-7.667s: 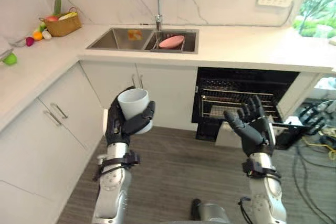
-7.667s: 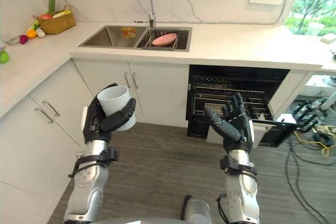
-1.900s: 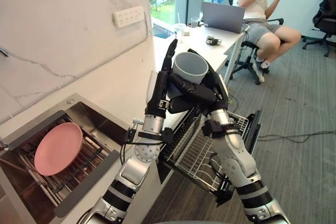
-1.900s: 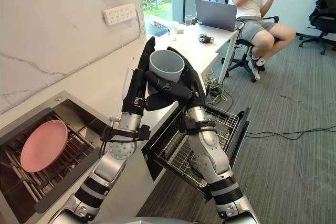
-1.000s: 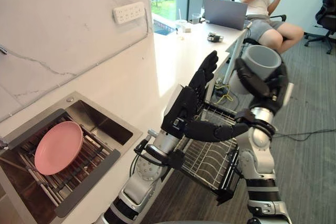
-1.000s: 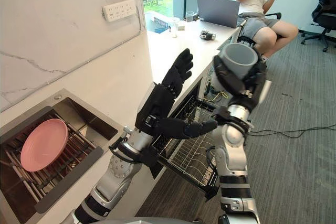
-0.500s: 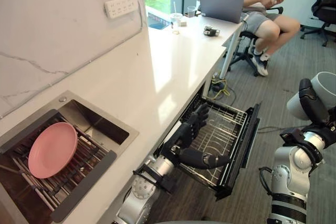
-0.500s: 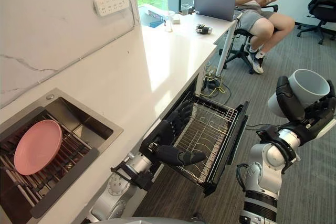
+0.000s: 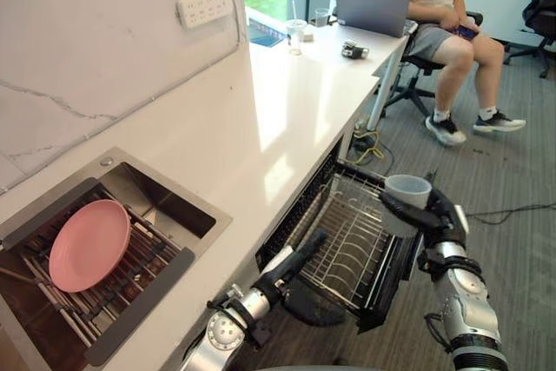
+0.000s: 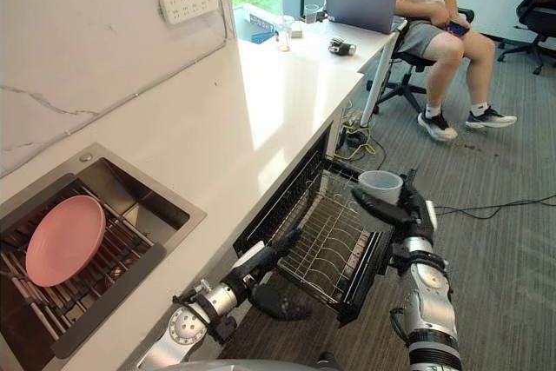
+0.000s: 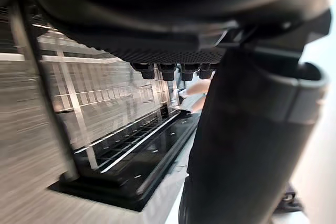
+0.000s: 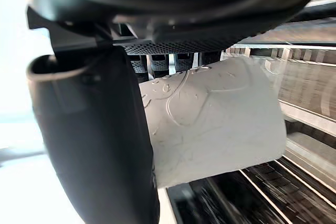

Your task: Walk over to the sink, pick up the cup, carry it to the dishwasher, place the cup inside the dishwasher, then close the dishwasher door

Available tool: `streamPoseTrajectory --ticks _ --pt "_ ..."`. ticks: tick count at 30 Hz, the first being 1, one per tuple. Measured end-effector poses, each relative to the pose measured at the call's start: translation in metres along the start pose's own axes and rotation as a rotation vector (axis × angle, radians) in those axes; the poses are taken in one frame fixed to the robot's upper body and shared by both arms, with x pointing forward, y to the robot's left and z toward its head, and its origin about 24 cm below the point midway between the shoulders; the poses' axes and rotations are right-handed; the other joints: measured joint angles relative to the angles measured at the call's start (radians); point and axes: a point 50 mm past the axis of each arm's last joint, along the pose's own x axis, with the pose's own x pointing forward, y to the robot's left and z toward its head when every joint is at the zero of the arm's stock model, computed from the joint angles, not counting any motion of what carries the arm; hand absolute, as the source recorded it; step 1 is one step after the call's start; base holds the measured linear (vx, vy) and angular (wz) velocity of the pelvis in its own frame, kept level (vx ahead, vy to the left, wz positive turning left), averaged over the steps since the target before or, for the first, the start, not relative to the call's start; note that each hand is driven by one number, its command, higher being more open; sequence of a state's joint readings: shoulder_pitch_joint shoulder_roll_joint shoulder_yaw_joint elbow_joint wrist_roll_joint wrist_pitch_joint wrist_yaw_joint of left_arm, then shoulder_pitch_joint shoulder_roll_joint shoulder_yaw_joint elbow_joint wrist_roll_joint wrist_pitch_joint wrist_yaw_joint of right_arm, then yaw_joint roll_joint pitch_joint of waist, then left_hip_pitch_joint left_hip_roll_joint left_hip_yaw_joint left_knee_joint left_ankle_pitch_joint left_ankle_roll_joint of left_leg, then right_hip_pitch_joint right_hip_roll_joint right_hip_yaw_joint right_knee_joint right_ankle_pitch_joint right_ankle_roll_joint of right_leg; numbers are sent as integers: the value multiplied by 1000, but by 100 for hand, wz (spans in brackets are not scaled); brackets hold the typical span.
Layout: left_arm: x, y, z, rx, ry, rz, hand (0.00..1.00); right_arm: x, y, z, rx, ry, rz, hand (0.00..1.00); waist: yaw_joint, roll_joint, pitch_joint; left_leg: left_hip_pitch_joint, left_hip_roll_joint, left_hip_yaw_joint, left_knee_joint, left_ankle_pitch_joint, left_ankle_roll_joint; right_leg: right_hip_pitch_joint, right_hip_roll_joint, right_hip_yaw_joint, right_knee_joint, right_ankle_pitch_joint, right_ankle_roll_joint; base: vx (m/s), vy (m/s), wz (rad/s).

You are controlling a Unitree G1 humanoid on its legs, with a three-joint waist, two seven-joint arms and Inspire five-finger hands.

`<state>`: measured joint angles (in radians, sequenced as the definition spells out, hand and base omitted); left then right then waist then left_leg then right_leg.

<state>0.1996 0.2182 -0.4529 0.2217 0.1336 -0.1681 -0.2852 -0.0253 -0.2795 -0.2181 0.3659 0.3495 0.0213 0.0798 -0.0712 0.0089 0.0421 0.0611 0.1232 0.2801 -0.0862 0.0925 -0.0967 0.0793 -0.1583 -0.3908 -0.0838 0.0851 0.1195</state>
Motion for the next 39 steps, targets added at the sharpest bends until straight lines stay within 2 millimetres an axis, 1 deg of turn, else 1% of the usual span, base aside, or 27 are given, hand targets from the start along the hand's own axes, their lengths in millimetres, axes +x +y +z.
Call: streamPoseTrajectory --ticks 1,2,5,8,12,15,17,18,19,20,23,25,26,29,31,33,35,37,38,39 --pt "-3 -1 -9 9 48 -11 100 0 1 -7 -5 32 14 0 0 1 2 4 -1 -3 -1 0 0 4 -2 -6 0 -6 6 -25 1 5" --pt "-5 -2 -13 11 69 -14 100 0 1 -11 -8 46 19 0 0 1 3 5 -2 -5 -4 0 0 6 -3 -10 -1 -10 10 -39 2 6" --pt "-16 -8 -39 40 197 -25 100 -2 4 -26 -55 114 50 0 1 2 4 5 -2 -10 -6 0 0 14 -23 -108 0 -6 14 1 3 2" --pt "-22 -11 -52 87 269 -52 100 -3 3 -33 -106 152 52 0 1 5 8 1 -3 -21 -5 0 -1 21 -22 -120 0 2 5 48 -9 10" --pt "-26 -15 -61 79 319 -67 100 -1 5 -40 -160 190 64 0 3 8 24 -1 -6 -31 -1 0 -1 27 -25 -132 0 3 7 27 0 10" --pt "-33 -19 -74 55 388 -70 100 2 -1 -44 -180 223 38 0 3 23 39 -10 -14 -52 -1 4 3 32 -32 -154 0 4 11 -4 15 21" --pt "-40 -18 -86 33 449 -55 100 5 -10 -38 -210 216 13 0 4 46 61 -31 -24 -81 -1 15 10 30 -40 -182 1 7 16 -21 29 36" --pt "-42 -17 -89 27 466 -45 100 7 -12 -36 -223 213 7 0 4 52 68 -37 -25 -86 -1 18 11 28 -41 -187 1 9 17 -41 29 32" --pt "-47 -13 -95 14 505 -10 100 13 -13 -29 -260 197 -2 0 7 64 88 -46 -27 -95 0 24 12 26 -42 -196 1 13 16 -66 29 28" --pt "-47 -7 -96 10 506 33 100 18 -15 -22 -277 174 -16 0 10 76 108 -56 -29 -107 0 33 13 24 -43 -209 1 16 15 -74 30 26" --pt "-47 -4 -98 -46 511 87 100 24 -19 -11 -322 155 -34 0 27 99 144 -66 -30 -122 0 42 14 22 -44 -220 5 19 14 -72 28 20" --pt "-47 -1 -100 -121 507 143 100 27 -23 -9 -343 159 -51 0 32 116 160 -89 -31 -142 0 53 16 10 -45 -240 13 18 14 -71 27 26" --pt "-49 3 -104 -195 513 190 100 30 -23 -7 -351 162 -59 0 34 126 182 -98 -32 -147 0 57 14 2 -47 -244 20 18 13 -49 23 14" --pt "-51 8 -110 -326 513 280 100 36 -24 -1 -350 145 -73 0 39 146 222 -119 -36 -155 1 65 18 -24 -58 -249 45 14 9 -48 43 9" --pt "-49 15 -111 -390 498 356 100 40 -32 6 -343 140 -118 0 59 163 261 -147 -41 -165 1 76 21 -59 -74 -254 83 4 7 -34 38 17" --pt "-48 18 -109 -445 471 391 100 42 -36 11 -381 139 -134 0 69 170 289 -174 -47 -185 1 87 21 -85 -86 -270 114 -7 7 -32 34 30" --pt "-50 23 -111 -540 452 476 100 44 -36 15 -391 125 -139 0 87 171 325 -193 -54 -205 1 96 22 -102 -102 -282 146 -20 7 -13 29 28" --pt "-52 23 -113 -610 451 525 100 47 -33 20 -389 109 -136 0 92 175 342 -199 -62 -218 1 98 23 -104 -113 -295 163 -27 11 -9 16 23" --pt "-52 22 -114 -637 446 540 100 47 -32 21 -390 105 -138 0 109 178 345 -205 -67 -226 1 99 22 -113 -124 -300 181 -36 13 -9 11 24" --pt "-51 22 -113 -635 438 537 100 48 -31 21 -390 103 -135 0 114 179 346 -208 -69 -231 1 100 22 -113 -127 -305 187 -39 14 -9 -4 27"
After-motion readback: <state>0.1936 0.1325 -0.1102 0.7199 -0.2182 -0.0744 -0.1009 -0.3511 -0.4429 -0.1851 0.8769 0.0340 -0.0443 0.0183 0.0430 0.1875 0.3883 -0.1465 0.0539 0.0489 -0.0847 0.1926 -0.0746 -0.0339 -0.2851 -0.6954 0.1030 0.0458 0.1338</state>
